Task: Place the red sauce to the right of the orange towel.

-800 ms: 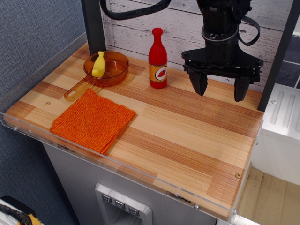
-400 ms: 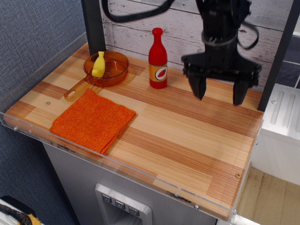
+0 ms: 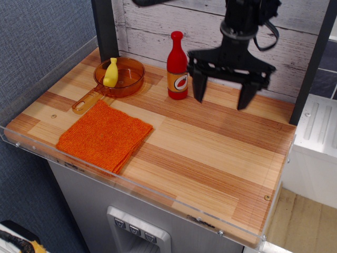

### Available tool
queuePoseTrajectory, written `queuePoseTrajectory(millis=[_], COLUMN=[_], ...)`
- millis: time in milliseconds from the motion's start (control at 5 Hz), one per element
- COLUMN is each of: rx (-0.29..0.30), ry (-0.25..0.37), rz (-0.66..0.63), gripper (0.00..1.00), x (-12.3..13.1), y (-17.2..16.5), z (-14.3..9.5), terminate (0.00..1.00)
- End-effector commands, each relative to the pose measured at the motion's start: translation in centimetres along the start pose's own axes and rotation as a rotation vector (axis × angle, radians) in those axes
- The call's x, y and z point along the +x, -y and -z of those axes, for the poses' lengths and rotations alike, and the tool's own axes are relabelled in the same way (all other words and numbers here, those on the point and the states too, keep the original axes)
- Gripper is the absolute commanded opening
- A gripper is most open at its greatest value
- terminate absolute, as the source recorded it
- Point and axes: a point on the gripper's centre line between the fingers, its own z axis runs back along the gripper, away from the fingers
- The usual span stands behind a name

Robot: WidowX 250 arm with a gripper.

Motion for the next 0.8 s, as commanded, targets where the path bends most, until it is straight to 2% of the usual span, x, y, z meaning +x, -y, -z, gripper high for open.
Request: queuePoseTrajectory(millis=[0, 600], rx=[-0.036, -0.036], ry=[-0.002, 0.016], rz=[-0.087, -0.186], gripper=[1.00, 1.00], x=[2.9, 4.9], y=[-4.3, -7.7], z=[-2.1, -2.6], terminate=[0.00, 0.00])
